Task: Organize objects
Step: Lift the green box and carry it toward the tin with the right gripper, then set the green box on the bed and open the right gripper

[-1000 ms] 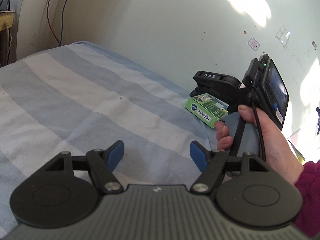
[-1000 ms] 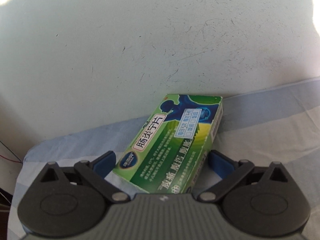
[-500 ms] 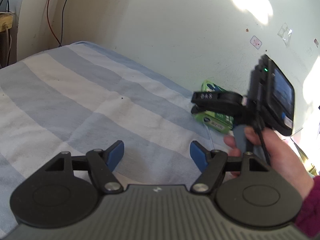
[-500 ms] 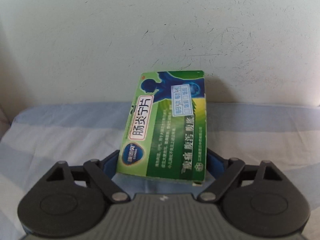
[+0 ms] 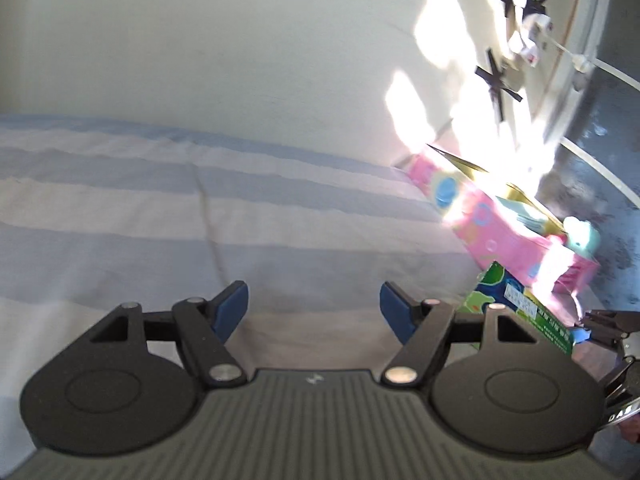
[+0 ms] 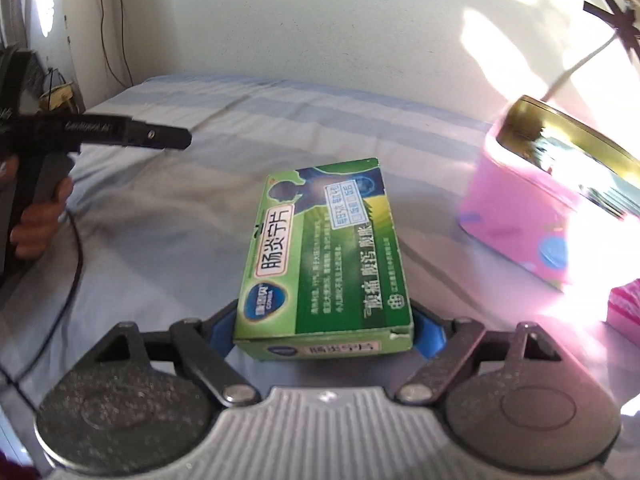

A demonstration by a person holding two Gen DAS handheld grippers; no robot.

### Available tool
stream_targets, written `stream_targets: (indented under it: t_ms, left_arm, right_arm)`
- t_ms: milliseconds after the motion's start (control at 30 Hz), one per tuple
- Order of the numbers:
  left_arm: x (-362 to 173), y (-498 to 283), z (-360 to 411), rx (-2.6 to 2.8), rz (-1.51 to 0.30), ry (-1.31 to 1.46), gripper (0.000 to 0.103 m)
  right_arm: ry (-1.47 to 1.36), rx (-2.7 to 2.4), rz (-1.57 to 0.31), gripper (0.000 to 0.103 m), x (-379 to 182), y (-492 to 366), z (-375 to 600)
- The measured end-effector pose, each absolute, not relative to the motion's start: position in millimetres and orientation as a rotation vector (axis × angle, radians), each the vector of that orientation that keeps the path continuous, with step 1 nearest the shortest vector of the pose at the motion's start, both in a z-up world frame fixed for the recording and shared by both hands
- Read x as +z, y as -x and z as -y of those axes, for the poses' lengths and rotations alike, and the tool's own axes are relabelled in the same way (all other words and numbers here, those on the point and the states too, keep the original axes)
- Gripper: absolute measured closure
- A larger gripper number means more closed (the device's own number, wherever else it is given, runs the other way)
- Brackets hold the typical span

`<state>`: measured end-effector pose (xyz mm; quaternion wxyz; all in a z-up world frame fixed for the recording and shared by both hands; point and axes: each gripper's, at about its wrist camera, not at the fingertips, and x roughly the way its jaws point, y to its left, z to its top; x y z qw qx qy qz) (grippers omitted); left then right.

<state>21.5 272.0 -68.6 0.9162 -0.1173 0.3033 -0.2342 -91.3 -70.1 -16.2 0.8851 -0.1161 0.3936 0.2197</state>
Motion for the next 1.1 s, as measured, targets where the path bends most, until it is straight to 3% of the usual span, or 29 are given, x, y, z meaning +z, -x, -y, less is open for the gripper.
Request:
stream_targets:
  t_ms: [100,200,300,600,1033,1100]
  left_arm:
    - [-68.2,-10.3,-233.3,-0.595,-0.661,0.214,0.029]
    - [-66.8,2.1,-188.6,-0.676,-0.683,0.166,0.029]
    - [-65.2,6.5,-148.7,-0.739,-0.717,0.167,0.029]
    - [-59.2,26.3,-81.4,-0.645,-0.758,0.071,0.029]
    - [-50.2,46.4,-61.6,-0.360,-0.656,-0.096,0.028]
    - [-52.1,53.3,-59.7,-0.332,-0.637,-0.125,0.023]
  right_arm:
    - [0.261,0.335,-0.784,0.003,-15.8,130.6,107.6]
    - [0.194,0.190,-0.736,0.001,-22.9,153.2,142.8]
    - [0.177,-0.014,-0.685,0.001,-24.4,158.6,161.8]
    - [0.103,0.161,-0.607,0.001,-31.0,185.8,173.3]
    - [0.046,0.221,-0.592,0.000,-39.0,183.4,175.3]
    - [0.060,0.221,-0.586,0.000,-36.8,182.4,177.7]
